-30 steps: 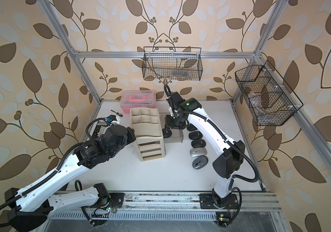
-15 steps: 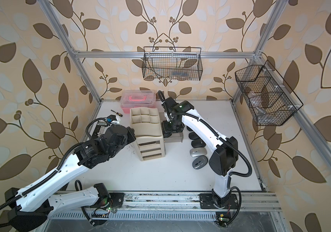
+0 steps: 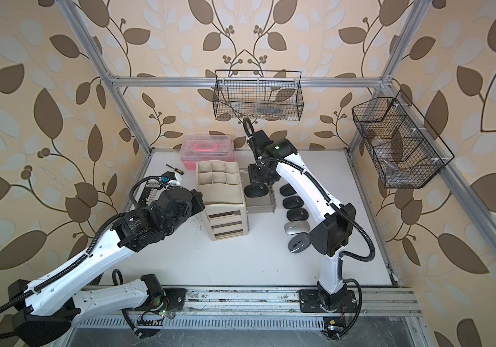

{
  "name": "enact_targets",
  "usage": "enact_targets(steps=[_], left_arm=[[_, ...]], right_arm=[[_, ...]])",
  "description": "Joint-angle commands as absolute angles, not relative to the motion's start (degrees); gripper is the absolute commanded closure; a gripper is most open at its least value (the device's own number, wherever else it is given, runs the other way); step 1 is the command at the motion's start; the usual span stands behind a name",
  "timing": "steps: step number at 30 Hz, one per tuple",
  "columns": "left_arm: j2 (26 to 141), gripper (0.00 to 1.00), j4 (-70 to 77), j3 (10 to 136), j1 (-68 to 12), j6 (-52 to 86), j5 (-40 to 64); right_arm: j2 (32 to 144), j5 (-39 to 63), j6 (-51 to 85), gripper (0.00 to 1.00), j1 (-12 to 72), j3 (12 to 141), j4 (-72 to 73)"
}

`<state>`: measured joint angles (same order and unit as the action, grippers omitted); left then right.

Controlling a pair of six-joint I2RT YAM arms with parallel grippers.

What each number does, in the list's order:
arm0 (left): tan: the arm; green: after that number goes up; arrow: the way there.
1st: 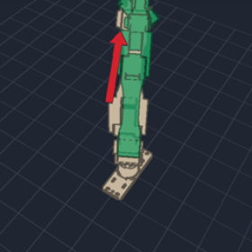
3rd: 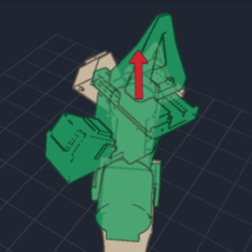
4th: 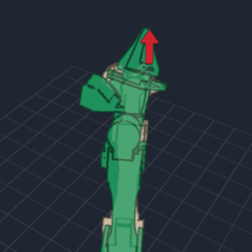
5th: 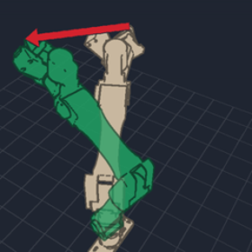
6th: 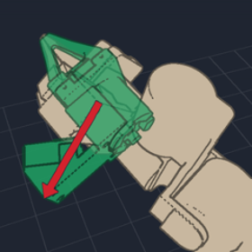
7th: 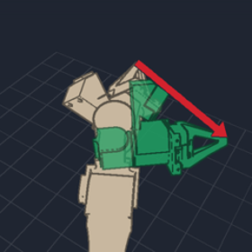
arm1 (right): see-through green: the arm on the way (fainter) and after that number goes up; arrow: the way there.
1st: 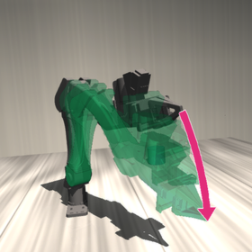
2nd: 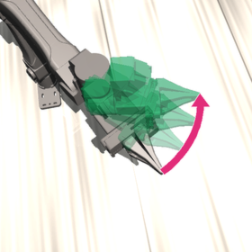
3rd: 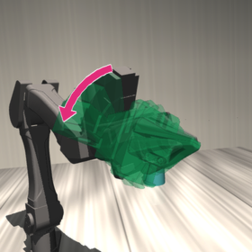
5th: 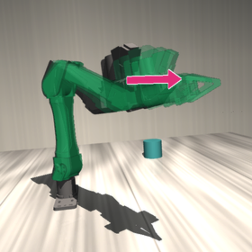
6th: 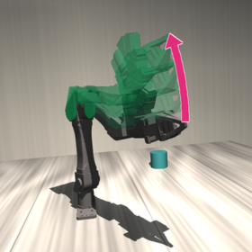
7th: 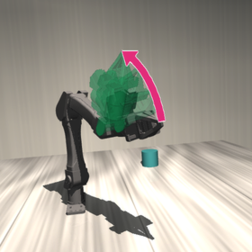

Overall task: Take the mice out of the drawer
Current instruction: Pick up the mouse from the drawer.

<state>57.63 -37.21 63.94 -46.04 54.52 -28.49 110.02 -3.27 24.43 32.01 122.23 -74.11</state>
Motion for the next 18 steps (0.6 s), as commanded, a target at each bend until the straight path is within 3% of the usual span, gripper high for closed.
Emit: enact_targets(steps=[1, 6, 9, 18], left_arm=[[57.4, 1.0, -34.3, 64.9, -45.8, 55.6, -30.3], [57.3, 1.0, -32.6, 64.2, -45.8, 55.9, -30.1], [57.6, 1.0, -32.9, 64.1, -45.8, 56.1, -30.0], [57.3, 1.0, -32.3, 64.1, -45.8, 55.6, -29.1]], right_arm=[[105.3, -0.2, 33.2, 0.35, 32.3, 118.8, -75.9], [97.8, 7.5, 47.6, 0.32, 32.3, 102.8, -64.0], [95.6, 5.8, 53.6, 0.31, 32.2, 96.8, -59.3], [97.1, 1.3, 62.0, 0.27, 31.6, 93.4, -53.8]])
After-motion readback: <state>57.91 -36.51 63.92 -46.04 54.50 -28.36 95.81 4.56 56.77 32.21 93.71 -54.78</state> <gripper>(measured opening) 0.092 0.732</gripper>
